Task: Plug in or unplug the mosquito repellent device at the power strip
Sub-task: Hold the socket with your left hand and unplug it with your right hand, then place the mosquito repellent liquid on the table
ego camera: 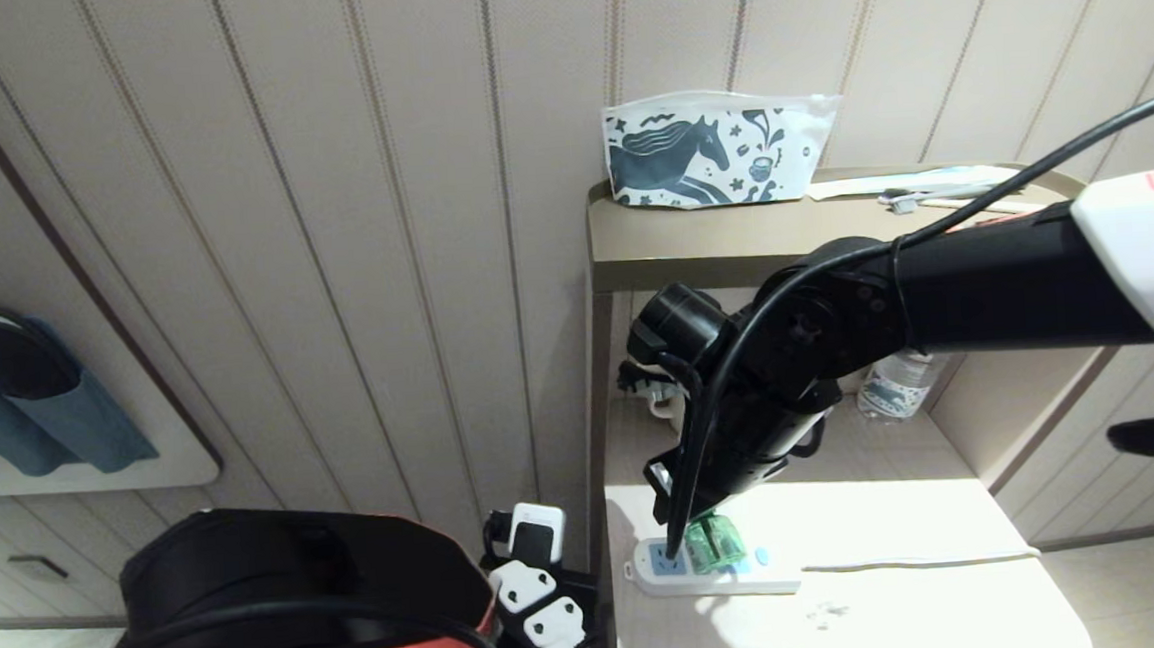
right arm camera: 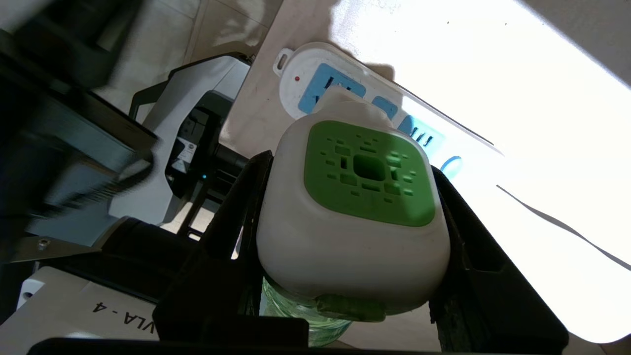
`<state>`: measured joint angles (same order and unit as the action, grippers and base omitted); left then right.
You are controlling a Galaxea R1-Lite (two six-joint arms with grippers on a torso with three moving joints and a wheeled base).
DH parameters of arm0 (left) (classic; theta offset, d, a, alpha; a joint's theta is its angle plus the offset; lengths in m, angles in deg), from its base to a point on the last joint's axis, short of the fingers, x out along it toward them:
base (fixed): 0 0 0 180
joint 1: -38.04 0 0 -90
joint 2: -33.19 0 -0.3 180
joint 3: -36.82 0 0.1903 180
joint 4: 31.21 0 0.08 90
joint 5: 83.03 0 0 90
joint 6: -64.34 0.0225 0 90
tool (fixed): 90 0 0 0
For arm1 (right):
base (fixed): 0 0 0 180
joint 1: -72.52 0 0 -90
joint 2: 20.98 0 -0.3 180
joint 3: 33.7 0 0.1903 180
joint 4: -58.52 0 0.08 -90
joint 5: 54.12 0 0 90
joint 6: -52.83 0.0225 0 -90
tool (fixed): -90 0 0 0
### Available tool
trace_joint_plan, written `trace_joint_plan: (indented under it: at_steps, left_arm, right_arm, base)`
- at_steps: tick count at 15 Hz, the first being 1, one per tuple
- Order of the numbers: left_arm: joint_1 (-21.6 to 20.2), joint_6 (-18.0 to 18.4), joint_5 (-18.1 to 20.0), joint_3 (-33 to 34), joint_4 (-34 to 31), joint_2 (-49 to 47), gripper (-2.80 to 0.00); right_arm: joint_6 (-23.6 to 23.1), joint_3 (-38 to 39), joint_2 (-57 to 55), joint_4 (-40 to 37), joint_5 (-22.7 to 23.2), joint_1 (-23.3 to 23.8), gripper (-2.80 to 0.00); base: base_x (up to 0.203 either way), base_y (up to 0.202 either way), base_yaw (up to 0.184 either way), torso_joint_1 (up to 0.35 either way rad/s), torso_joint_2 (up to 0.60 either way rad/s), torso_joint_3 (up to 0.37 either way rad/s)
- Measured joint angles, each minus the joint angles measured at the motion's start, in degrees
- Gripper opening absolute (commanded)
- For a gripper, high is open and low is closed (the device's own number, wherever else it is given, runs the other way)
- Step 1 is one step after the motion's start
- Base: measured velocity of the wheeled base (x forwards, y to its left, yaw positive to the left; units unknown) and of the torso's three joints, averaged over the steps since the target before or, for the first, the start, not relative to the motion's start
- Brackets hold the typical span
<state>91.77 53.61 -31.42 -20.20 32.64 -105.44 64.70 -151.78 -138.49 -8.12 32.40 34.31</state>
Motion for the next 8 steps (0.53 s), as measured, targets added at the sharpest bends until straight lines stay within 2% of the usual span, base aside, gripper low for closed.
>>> trace_joint_plan:
  at_steps: [4,8]
  left_arm:
    - [-7.9,-0.4,0.6,5.5,0.0,5.3,-2.8]
    - [-18.1,-0.3,4.7,15.1,0.0,13.9,-2.8]
  right_arm:
    - [0.0,1.5,2.7,0.0,0.0,0.5,-2.8]
    - [0.0,5.2,7.1,0.0,0.1,0.5,-2.8]
  base:
    - [0.0,0.0,0.0,0.0,0.0,0.0]
    - [0.0,0.0,0.0,0.0,0.0,0.0]
